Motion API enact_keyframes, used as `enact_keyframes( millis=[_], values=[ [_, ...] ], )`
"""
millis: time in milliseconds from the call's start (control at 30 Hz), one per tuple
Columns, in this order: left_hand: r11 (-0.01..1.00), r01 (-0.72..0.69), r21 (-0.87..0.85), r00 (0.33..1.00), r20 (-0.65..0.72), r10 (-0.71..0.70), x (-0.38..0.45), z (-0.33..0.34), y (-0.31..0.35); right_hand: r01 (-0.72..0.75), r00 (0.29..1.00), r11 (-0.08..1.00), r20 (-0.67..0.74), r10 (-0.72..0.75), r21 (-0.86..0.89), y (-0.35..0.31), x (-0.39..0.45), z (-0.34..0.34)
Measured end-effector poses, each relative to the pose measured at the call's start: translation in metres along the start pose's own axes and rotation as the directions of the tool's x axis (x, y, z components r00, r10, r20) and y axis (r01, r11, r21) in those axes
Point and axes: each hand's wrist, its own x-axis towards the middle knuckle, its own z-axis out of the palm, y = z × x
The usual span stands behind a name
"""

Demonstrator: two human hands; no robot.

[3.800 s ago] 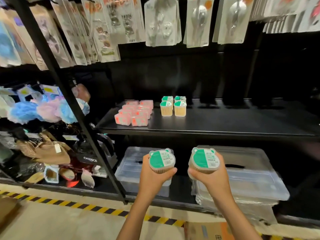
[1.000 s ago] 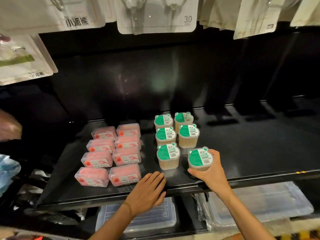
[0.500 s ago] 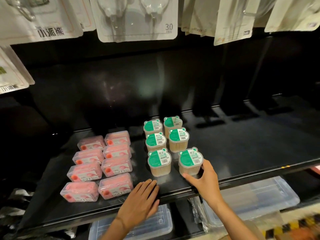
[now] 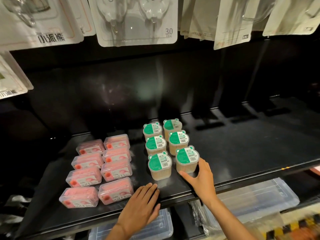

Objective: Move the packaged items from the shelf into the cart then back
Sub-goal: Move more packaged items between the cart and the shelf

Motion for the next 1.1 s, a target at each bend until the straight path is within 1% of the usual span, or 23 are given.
enact_keyframes(
  millis=[133, 333, 467, 567, 667, 733, 800, 833, 867, 933, 1000, 1033, 1100],
  values=[
    [1.000, -0.007, -0.011, 1.000, -0.026, 0.007, -0.001, 0.001, -0.001, 0.007, 1.000, 0.999, 0.000, -0.007, -0.042, 0.001, 0.000, 0.002],
    [0.999, -0.001, -0.045, 0.999, -0.051, -0.001, -0.002, 0.000, -0.001, 0.017, 1.000, 0.998, 0.009, -0.016, -0.053, 0.000, 0.000, 0.002],
    [1.000, -0.006, -0.012, 0.999, -0.047, 0.005, -0.002, 0.002, -0.002, 0.007, 1.000, 0.998, 0.019, -0.006, -0.059, 0.000, -0.001, 0.001],
    [1.000, -0.015, -0.025, 0.999, -0.044, 0.014, -0.002, 0.003, -0.002, -0.011, 1.000, 0.999, 0.025, 0.012, -0.037, -0.002, -0.002, 0.000],
    [1.000, 0.001, -0.014, 0.997, -0.079, -0.002, -0.003, 0.003, -0.002, -0.039, 0.998, 0.999, 0.043, 0.039, 0.009, -0.004, -0.002, -0.006],
    [0.999, 0.023, -0.026, 0.993, -0.112, -0.025, -0.001, 0.001, -0.001, -0.051, 0.998, 0.999, 0.037, 0.051, -0.004, -0.002, -0.007, -0.016],
    [0.992, 0.077, -0.105, 0.988, -0.129, -0.090, 0.004, -0.005, 0.005, -0.025, 1.000, 0.999, 0.005, 0.025, -0.042, 0.001, -0.020, -0.032],
    [0.983, 0.102, -0.156, 0.982, -0.142, -0.124, 0.007, -0.008, 0.011, 0.010, 1.000, 0.998, -0.019, -0.011, -0.061, 0.003, -0.028, -0.043],
    [0.973, 0.094, -0.212, 0.978, -0.164, -0.131, 0.012, -0.011, 0.021, 0.046, 0.998, 0.996, -0.039, -0.049, -0.078, 0.005, -0.038, -0.054],
    [0.954, 0.023, -0.299, 0.967, -0.235, -0.097, 0.024, -0.013, 0.047, 0.070, 0.996, 0.992, -0.044, -0.076, -0.108, 0.011, -0.061, -0.080],
    [0.909, -0.049, -0.413, 0.958, -0.277, -0.074, 0.041, -0.013, 0.084, 0.033, 0.998, 0.989, -0.048, -0.040, -0.142, 0.019, -0.090, -0.110],
    [0.866, -0.068, -0.496, 0.956, -0.280, -0.085, 0.050, -0.013, 0.104, 0.008, 0.998, 0.988, -0.065, -0.019, -0.156, 0.024, -0.106, -0.125],
    [0.773, -0.078, -0.630, 0.970, -0.227, -0.087, 0.071, -0.015, 0.150, -0.054, 0.993, 0.982, -0.116, 0.034, -0.179, 0.038, -0.142, -0.158]
  ],
)
